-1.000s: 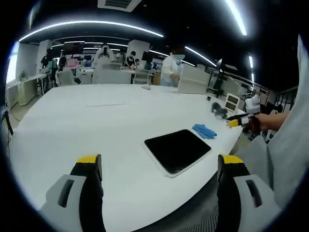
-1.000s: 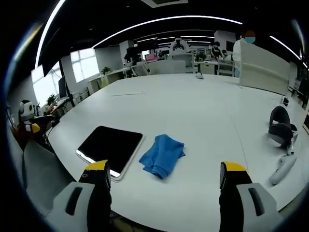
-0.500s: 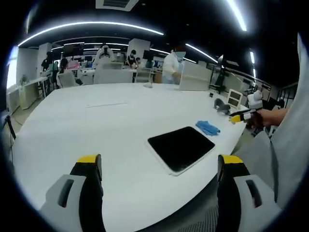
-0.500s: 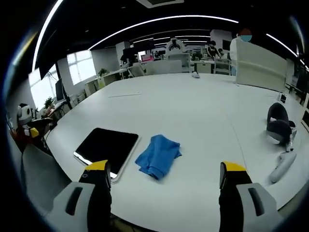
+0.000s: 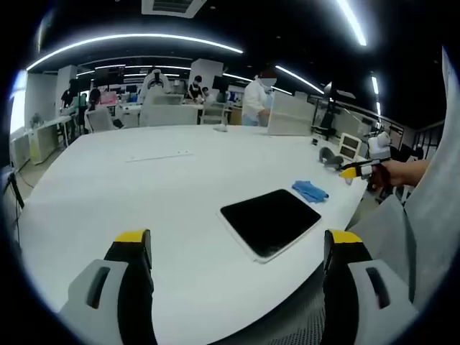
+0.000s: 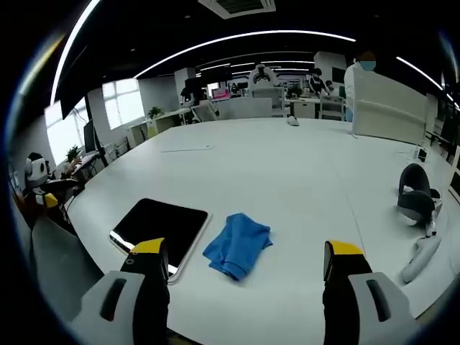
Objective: Wipe the mirror surface with the cleaning cloth until all visible marks leave the cleaned area.
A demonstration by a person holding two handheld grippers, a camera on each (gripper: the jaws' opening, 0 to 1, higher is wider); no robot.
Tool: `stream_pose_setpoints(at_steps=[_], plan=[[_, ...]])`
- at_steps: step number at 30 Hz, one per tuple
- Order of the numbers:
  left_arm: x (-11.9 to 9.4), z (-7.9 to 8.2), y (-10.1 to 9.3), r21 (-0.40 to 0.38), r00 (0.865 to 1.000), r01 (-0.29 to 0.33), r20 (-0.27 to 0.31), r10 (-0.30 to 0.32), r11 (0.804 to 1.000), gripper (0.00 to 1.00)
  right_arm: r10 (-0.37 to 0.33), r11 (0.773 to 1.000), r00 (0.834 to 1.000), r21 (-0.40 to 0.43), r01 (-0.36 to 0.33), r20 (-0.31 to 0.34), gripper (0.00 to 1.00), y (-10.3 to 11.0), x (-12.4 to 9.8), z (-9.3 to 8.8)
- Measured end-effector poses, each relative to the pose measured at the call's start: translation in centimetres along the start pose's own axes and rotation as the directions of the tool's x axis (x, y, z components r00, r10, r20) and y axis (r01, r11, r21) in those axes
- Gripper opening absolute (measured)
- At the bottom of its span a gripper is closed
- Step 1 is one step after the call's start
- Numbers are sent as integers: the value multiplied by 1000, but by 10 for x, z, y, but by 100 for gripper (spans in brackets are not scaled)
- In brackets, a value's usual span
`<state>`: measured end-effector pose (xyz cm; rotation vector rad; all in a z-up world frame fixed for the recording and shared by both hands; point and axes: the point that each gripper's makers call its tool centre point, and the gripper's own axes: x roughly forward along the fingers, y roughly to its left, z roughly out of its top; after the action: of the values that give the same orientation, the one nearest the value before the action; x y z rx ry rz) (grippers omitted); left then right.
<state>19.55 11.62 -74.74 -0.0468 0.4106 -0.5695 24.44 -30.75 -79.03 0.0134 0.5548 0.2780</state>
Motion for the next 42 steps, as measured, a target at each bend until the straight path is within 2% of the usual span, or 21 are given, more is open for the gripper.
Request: stream_pose_setpoints(at_steps=[1, 5, 7, 10, 14, 18, 21, 23, 24, 27, 28, 29, 31, 32, 33, 34, 36, 37, 39, 41, 42], plan=[[1, -2, 3, 12, 1000, -21, -6, 22, 1000, 99, 0, 1000, 1000, 0, 0, 2, 88, 0, 0, 0], [2, -2, -5, 12, 1000, 19, -1, -19, 1000, 99, 0, 1000, 1000, 3, 0, 10, 87, 0, 3, 3], [2, -3, -2, -5, 1000, 4, -7, -4, 1000, 99, -1, 1000, 1000, 2, 1, 6, 87, 0, 5, 4], [0, 3, 6, -42, 999, -31, 27, 32, 999, 99, -4, 1000, 1000, -15, 3, -2, 85, 0, 8, 3], [3, -11, 13, -71, 999, -51, -10, 50, 996, 99, 0, 1000, 1000, -4, 0, -6, 80, 1, 14, 2], [10, -10, 11, -16, 998, -63, -28, 62, 998, 99, -9, 1000, 1000, 18, 9, -24, 69, 0, 24, -2], [12, -16, 15, 53, 995, -85, -48, 88, 995, 99, 30, 1000, 999, 6, -30, -36, 65, 9, 31, -2], [13, -15, 12, 54, 996, -73, -53, 75, 996, 99, 26, 1000, 998, 1, -26, -50, 64, 12, 38, -4], [14, -12, 10, 67, 997, -60, -35, 63, 996, 99, 12, 1000, 998, 3, -12, -57, 62, 11, 42, -4], [12, -13, 2, 99, 998, -43, -42, 47, 994, 99, -32, 999, 997, -17, 31, -77, 60, 12, 46, -5], [11, -12, 2, 93, 998, -40, -38, 43, 995, 99, -46, 999, 995, 8, 47, -83, 62, 13, 45, -6], [12, -12, 2, 89, 998, -40, -39, 44, 995, 99, -54, 997, 997, 54, 57, -51, 64, 17, 45, 1], [13, -13, 2, 95, 998, -31, -49, 36, 995, 99, -69, 996, 996, 57, 71, -48, 58, 16, 45, 3], [13, -14, 2, 93, 998, -26, -51, 31, 995, 99, -102, 994, 991, 29, 105, -86, 52, 13, 45, -2], [13, -15, 1, 86, 998, -19, -55, 24, 996, 99, -104, 994, 990, 11, 106, -100, 49, 14, 46, -4], [12, -17, 0, 72, 998, -8, -64, 12, 997, 99, -92, 995, 992, 17, 94, -89, 48, 16, 51, -4], [11, -20, -2, 75, 997, 5, -78, 1, 997, 99, -89, 992, 989, 76, 98, -118, 46, 16, 54, -11], [10, -17, -2, 75, 997, 7, -76, -1, 997, 99, -104, 992, 989, 67, 112, -106, 42, 13, 55, -10], [7, -11, 4, 60, 999, -2, -46, 5, 998, 99, -92, 994, 988, 49, 98, -122, 33, 13, 62, -17], [5, -11, 11, 6, 998, -30, -55, 30, 1000, 99, -75, 996, 990, 43, 80, -116, 31, 13, 67, -18], [3, -6, 12, -16, 998, -38, -41, 37, 999, 99, -74, 996, 991, 39, 79, -111, 31, 13, 68, -17]])
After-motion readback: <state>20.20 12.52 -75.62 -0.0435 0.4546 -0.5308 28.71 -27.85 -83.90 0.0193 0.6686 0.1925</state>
